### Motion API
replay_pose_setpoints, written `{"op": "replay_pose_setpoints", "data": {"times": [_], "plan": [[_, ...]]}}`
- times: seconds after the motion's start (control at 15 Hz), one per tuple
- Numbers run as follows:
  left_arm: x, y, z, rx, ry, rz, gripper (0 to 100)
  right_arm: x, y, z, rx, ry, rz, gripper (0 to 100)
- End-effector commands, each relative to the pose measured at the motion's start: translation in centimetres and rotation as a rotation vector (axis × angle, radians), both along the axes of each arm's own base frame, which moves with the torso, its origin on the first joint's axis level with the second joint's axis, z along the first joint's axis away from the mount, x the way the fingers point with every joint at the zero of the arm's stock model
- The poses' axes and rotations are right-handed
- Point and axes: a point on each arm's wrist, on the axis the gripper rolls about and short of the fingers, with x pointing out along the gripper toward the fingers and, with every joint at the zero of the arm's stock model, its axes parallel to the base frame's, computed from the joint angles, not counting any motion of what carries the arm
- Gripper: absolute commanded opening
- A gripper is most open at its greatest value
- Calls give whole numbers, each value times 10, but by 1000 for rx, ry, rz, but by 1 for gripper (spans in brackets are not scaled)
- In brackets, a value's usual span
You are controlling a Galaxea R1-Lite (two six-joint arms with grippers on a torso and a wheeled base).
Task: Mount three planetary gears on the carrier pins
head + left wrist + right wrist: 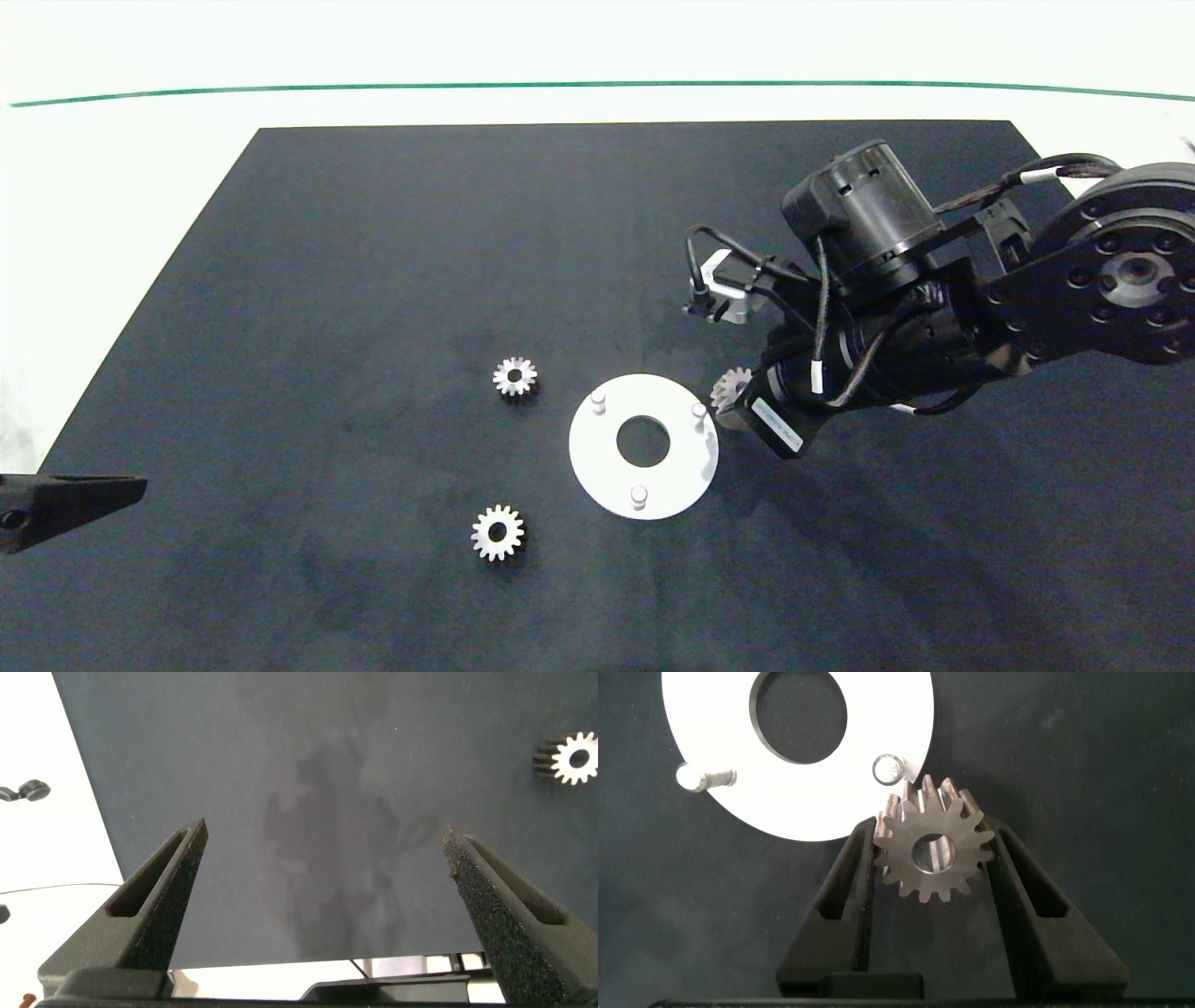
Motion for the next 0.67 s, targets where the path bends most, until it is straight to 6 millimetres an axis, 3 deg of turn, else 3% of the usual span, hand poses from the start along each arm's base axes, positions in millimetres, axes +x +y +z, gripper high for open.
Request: {"op": "replay_pose_setpoints", "data": {"times": [0.07, 0.67], "plan": [[-5, 1, 2, 0, -14, 0, 100, -1, -1, 1, -2, -3, 0, 0], [-5, 1, 2, 6, -16, -5, 100, 0, 4, 2, -5, -12, 1, 0]]}}
